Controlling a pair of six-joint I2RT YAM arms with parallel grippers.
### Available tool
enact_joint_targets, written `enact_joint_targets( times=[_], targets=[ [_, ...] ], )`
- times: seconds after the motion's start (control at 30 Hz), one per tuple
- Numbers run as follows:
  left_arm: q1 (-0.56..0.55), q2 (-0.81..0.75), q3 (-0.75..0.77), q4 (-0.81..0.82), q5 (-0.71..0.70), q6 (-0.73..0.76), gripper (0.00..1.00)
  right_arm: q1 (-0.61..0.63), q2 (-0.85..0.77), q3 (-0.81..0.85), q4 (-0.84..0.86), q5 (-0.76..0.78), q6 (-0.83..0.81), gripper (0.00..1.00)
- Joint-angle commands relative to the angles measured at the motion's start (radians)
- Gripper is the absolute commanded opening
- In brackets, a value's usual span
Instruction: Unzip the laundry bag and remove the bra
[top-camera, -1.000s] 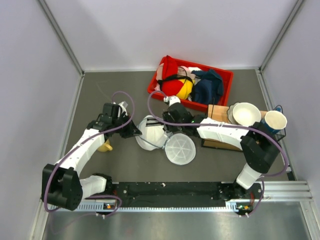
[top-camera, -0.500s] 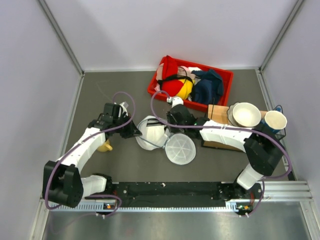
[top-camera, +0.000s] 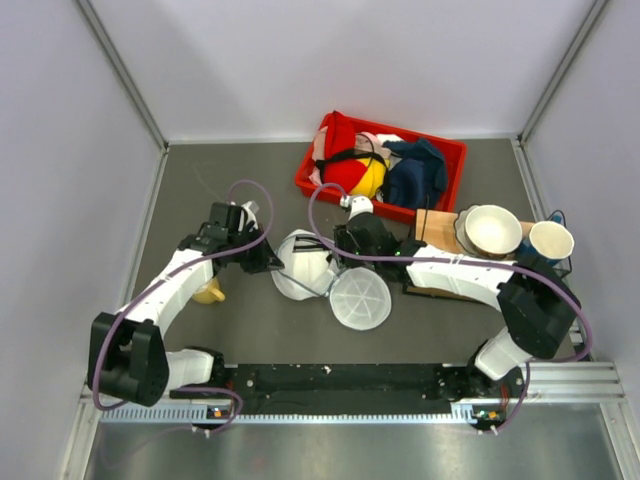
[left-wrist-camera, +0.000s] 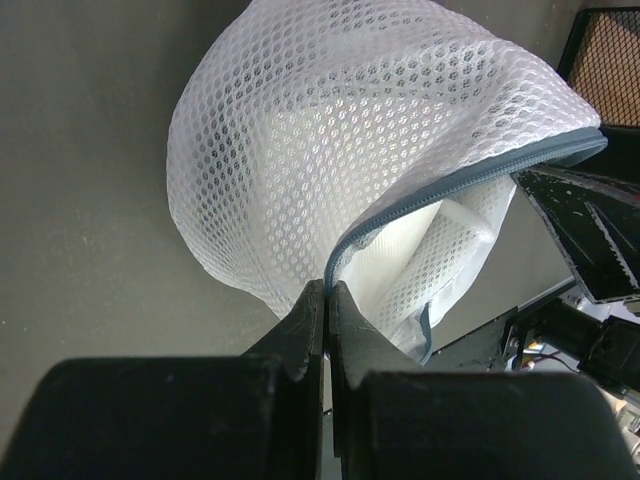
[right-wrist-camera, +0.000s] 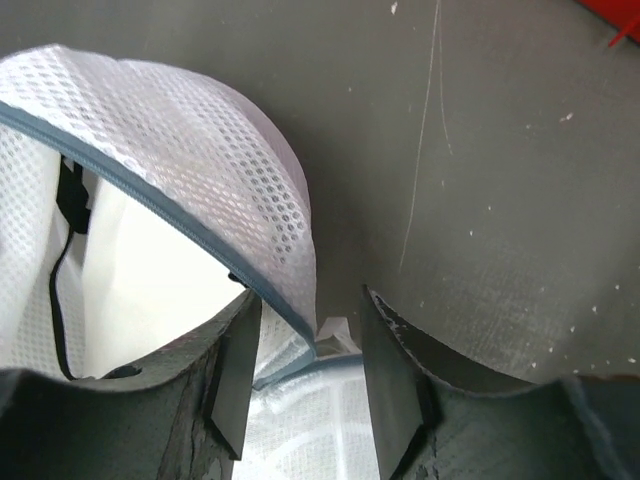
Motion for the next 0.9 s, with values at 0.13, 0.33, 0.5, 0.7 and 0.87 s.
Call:
enact_joint_targets(
  times=[0.13, 0.33, 0.5, 0.7, 0.87],
  targets=[
    [0.007, 0.011, 0.054, 0.006, -0.015, 0.029, 0.0, 0.011, -0.005, 0.009, 0.057, 0.029, 0.012, 0.19],
    [0.005, 0.002, 0.065, 0.0, 0.002, 0.071, 0.0, 0.011, -0.02, 0.017, 0.057, 0.03, -0.005, 0.0],
    [0.004, -0.008, 0.189, -0.184, -0.157, 0.143, 0.55, 0.014, -0.055, 0.032, 0.002, 0.007, -0.028, 0.0],
    [-0.016, -0.182, 0.272, -0.208, -0.174, 0.151, 0.91, 0.023, -0.084, 0.046, -0.041, -0.04, -0.014, 0.0],
    [-0.096, -0.263, 0.216, -0.022, 0.092, -0.002, 0.73, 0.023, -0.1, 0.054, -0.053, -0.071, 0.014, 0.0]
  ],
)
